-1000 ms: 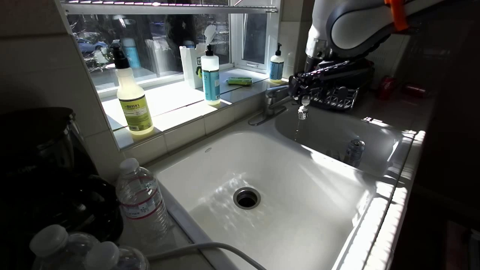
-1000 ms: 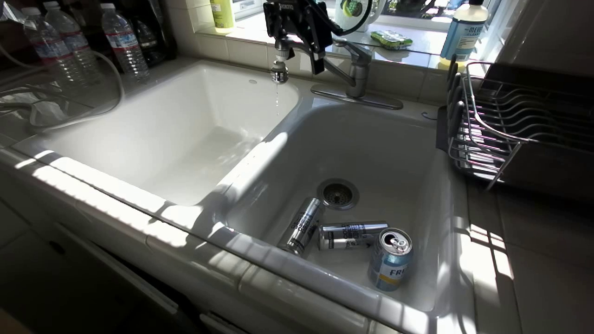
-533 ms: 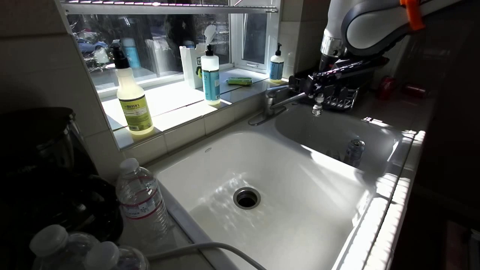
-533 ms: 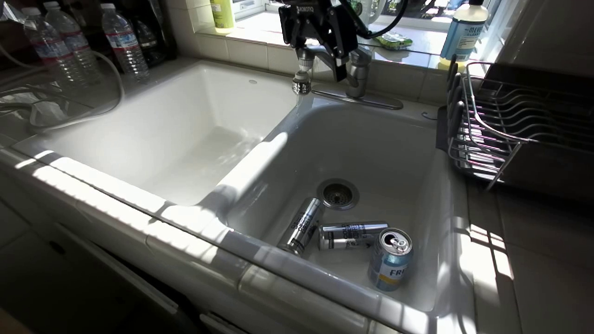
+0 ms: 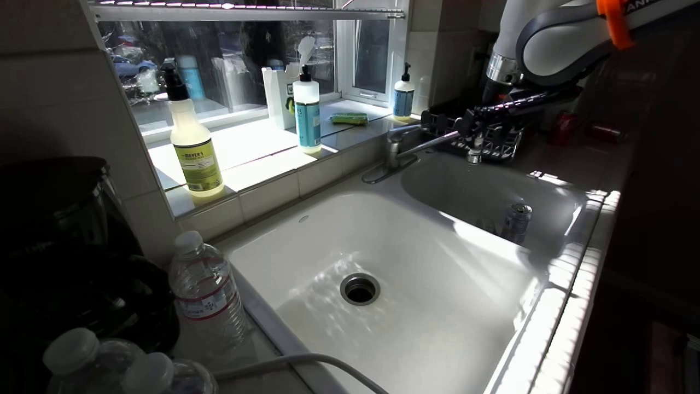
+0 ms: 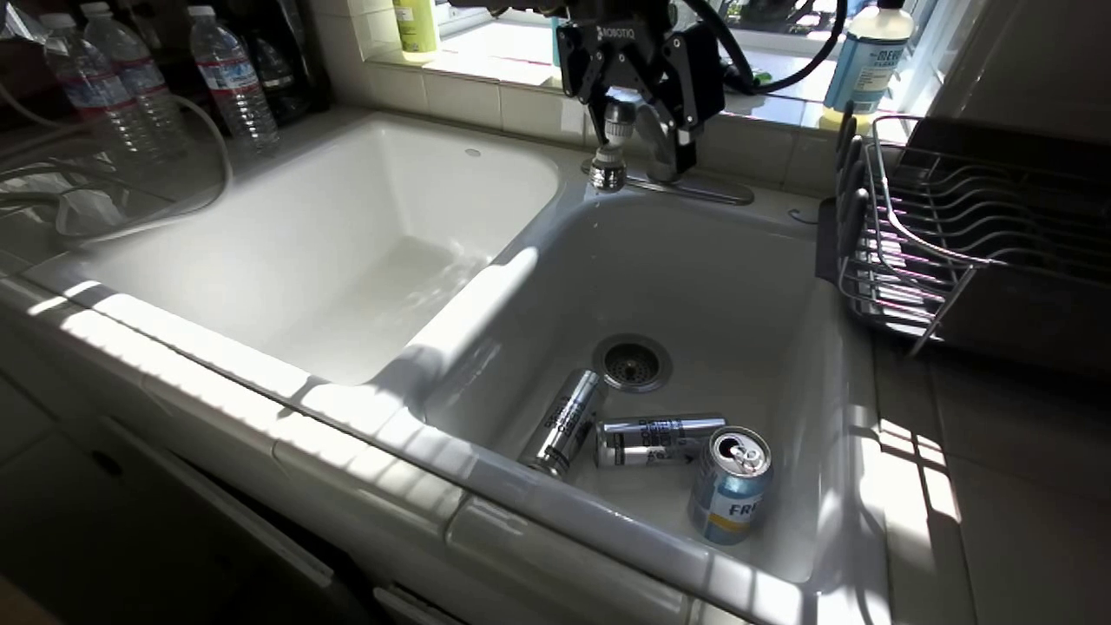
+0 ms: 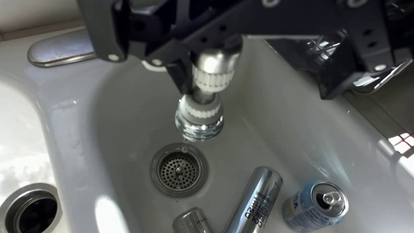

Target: Turn the faucet to the right, then open the tap

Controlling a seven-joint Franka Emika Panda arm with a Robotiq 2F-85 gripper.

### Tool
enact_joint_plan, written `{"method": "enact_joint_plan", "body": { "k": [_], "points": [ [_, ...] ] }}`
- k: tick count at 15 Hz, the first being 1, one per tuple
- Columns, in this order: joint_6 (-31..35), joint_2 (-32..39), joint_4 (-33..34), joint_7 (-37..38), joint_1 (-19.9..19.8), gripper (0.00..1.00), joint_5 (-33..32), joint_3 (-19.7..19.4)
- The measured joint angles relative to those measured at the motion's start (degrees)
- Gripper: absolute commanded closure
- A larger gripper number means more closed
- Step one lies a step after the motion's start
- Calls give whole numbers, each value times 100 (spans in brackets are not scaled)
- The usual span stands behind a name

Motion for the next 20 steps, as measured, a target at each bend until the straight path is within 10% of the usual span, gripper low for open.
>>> {"method": "enact_joint_plan", "body": {
  "k": [9,20],
  "points": [
    [-510,-581,18,149,-31,0,-1,216],
    [-378,-361,810,2031,-78,0,-37,425]
  ]
}}
